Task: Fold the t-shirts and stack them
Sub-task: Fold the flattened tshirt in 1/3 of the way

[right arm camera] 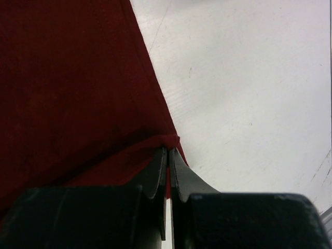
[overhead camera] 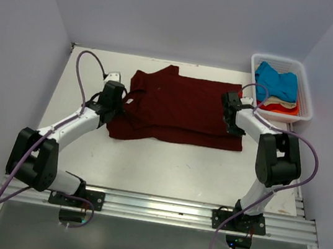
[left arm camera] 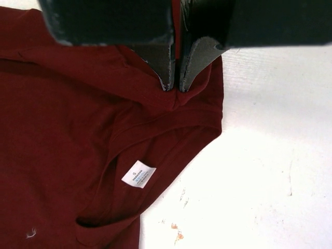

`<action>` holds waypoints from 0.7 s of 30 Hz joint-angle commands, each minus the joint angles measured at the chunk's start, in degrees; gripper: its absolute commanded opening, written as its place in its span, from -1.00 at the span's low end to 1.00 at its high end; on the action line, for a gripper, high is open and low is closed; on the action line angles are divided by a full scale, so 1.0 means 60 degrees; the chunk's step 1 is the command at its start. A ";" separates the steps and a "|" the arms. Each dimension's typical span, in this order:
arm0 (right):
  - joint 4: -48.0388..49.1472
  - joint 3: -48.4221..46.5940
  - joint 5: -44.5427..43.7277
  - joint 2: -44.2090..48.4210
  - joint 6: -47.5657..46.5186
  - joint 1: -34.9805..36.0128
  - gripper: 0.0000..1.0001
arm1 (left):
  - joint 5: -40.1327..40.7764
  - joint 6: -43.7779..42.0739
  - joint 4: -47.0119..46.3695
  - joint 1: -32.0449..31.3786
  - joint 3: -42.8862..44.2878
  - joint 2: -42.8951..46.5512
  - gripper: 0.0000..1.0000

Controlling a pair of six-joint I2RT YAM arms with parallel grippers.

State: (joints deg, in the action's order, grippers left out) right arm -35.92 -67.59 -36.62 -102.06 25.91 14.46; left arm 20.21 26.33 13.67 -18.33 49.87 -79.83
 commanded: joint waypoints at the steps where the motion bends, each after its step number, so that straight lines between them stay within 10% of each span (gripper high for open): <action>1: 0.0127 -0.0438 -0.0401 -0.0201 0.0106 -0.0081 -1.00 | 0.0250 -0.0198 -0.0711 0.0096 0.0536 -0.0171 -1.00; 21: 0.0289 -0.0703 -0.0298 -0.0568 0.0017 -0.0110 -1.00 | -0.0042 -0.0491 -0.1121 0.0154 0.1079 -0.1401 -1.00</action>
State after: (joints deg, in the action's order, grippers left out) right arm -35.35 -70.50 -36.58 -105.71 25.76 14.17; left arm 19.88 24.38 10.96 -17.96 54.19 -87.83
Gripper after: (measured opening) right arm 0.015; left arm 0.027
